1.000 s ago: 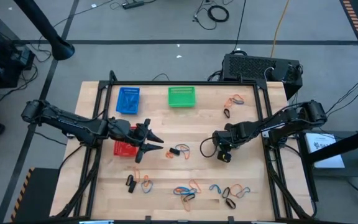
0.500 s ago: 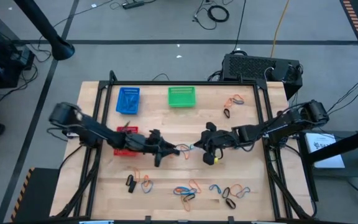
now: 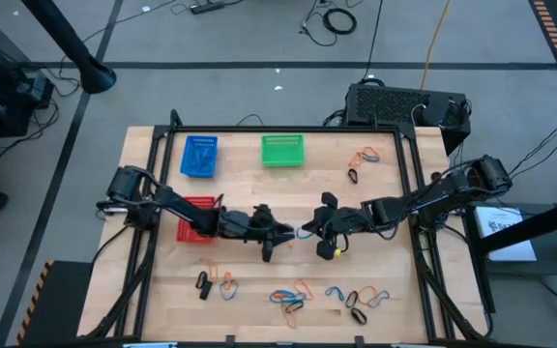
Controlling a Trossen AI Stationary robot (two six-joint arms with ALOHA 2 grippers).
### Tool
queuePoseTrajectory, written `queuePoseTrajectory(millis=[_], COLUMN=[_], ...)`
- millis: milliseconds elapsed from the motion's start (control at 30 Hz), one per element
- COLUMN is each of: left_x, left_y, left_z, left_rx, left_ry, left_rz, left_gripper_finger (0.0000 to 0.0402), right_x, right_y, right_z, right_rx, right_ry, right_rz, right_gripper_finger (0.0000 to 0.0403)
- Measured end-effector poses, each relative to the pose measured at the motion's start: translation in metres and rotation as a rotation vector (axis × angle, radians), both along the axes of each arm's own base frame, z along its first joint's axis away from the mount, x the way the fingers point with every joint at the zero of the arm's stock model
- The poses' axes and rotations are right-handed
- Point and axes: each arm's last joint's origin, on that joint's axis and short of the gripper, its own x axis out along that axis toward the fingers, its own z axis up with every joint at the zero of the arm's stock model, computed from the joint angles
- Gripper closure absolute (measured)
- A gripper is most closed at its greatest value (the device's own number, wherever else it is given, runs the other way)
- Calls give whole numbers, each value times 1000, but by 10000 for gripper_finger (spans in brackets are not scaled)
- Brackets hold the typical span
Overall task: Sort rubber bands into baskets
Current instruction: Put the blue rubber band into the blue bin
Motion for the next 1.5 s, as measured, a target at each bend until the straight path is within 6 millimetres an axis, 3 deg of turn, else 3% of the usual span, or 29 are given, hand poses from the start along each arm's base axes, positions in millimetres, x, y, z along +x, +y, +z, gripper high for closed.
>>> queuePoseTrajectory(millis=[1100,1500], left_x=[8,8], left_y=[17,19], left_z=[4,4], left_rx=[-8,19], left_ry=[3,5], left_rz=[48,28], left_gripper_finger=[282,393], right_x=[2,3], right_y=[-3,-3], right_z=[2,3], right_rx=[-26,-41], right_ry=[-24,-37], right_rz=[-21,-6], right_gripper_finger=[402,403])
